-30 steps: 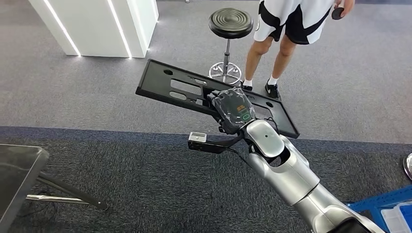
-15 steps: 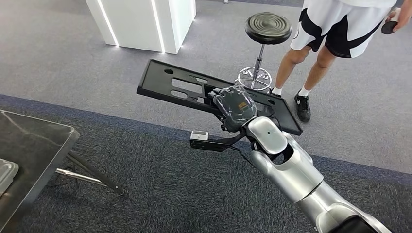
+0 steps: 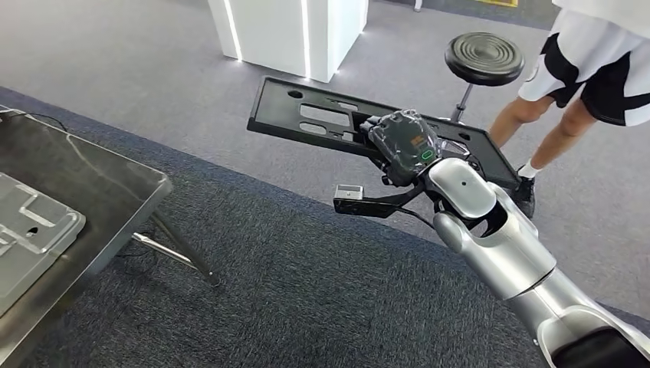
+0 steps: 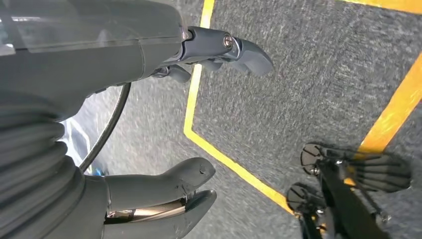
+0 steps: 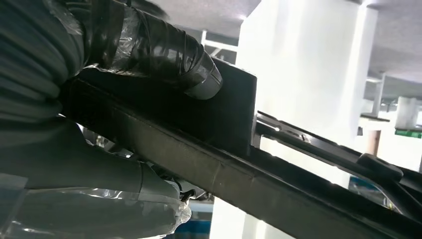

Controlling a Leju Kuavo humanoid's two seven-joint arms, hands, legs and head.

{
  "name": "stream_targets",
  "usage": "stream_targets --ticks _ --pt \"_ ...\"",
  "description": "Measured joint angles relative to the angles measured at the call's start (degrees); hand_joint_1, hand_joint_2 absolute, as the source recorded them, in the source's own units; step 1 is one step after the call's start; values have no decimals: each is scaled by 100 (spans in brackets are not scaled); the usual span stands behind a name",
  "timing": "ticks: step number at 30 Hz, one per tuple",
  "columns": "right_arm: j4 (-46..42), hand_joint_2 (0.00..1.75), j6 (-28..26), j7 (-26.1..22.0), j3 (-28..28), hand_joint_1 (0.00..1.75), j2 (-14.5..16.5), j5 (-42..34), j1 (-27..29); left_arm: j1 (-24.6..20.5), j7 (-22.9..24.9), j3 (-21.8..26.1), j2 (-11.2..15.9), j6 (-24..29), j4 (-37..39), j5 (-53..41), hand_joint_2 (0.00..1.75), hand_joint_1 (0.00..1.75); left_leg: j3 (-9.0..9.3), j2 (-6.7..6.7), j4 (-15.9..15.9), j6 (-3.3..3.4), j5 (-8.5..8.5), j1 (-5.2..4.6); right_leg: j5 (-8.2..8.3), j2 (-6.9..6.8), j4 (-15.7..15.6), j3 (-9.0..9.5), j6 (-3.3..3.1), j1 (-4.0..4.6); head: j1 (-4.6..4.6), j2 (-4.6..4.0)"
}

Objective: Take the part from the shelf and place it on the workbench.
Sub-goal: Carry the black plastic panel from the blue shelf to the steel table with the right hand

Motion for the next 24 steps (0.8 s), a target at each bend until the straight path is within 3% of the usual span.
stream_targets --ticks 1,3,5,6,7,8,10,11,12,14,16,18,20,22,23,24 --pt "9 175 22 61 23 175 88 42 -7 8 6 2 12 -5 0 25 175 0 13 -63 -34 29 16 10 -32 4 28 3 23 -10 0 0" --pt "34 175 46 165 91 175 274 117 -42 5 16 4 26 -8 0 56 175 0 56 -164 -104 105 53 41 -231 265 332 -116 57 -30 2 0" --pt "62 175 68 208 168 175 394 147 -66 -23 22 5 32 -7 -1 68 175 0 68 -287 -124 154 66 53 -587 595 1038 -450 75 -56 3 0" --pt "81 175 79 218 200 175 429 151 -66 -38 24 5 33 -7 -1 69 175 0 66 -372 -119 163 65 53 -724 659 1403 -634 84 -66 3 0" --pt "102 175 88 227 226 175 455 152 -60 -44 25 5 32 -8 -2 69 175 0 65 -467 -110 165 64 56 -761 680 1627 -758 94 -78 4 0" --pt "122 175 93 234 247 175 475 152 -59 -48 26 5 31 -7 -2 69 175 0 64 -568 -93 161 60 61 -680 691 1647 -792 101 -92 4 0" --pt "146 175 94 245 275 175 525 156 -75 -37 29 5 26 -3 -3 68 175 0 63 -752 -33 125 35 78 -250 771 1081 -575 108 -131 5 0" --pt "155 175 93 253 290 175 551 160 -93 -30 31 5 25 2 -3 68 175 0 45 -829 8 95 14 79 -69 898 717 -423 113 -150 4 0" --pt "161 175 92 262 304 175 585 166 -111 -28 29 5 23 9 -4 67 175 0 16 -894 49 63 -1 82 40 1018 429 -306 115 -170 3 0" --pt "174 175 91 287 341 175 660 194 -126 -19 19 4 22 24 -4 67 175 0 -54 -1012 85 -9 5 105 51 1142 220 -233 102 -163 2 0" --pt "182 175 91 317 386 175 754 231 -131 3 5 3 19 38 -4 61 175 0 -96 -1081 72 -84 28 134 71 1013 164 -219 36 -152 2 0" --pt "186 175 88 330 421 175 842 246 -146 17 1 3 14 45 -4 53 175 0 -193 -828 264 -141 -98 118 107 868 91 -176 -44 -157 -1 0" --pt "190 175 86 329 433 175 888 246 -152 4 1 3 12 49 -5 52 175 0 -478 -454 883 -180 -424 108 110 714 55 -147 -90 -134 -4 0" --pt "206 175 88 330 459 175 898 246 -148 -7 -1 3 10 52 -6 52 175 0 -787 -334 1515 -205 -656 123 92 540 55 -143 -113 -104 -5 0" --pt "215 175 89 333 481 175 900 247 -145 -6 -1 3 8 53 -7 52 175 0 -819 -321 1577 -209 -624 128 81 459 56 -140 -117 -94 -5 0" --pt "222 175 89 336 505 175 905 252 -144 0 -2 3 7 54 -7 52 175 0 -731 -305 1416 -208 -493 132 68 385 57 -131 -115 -87 -5 0"
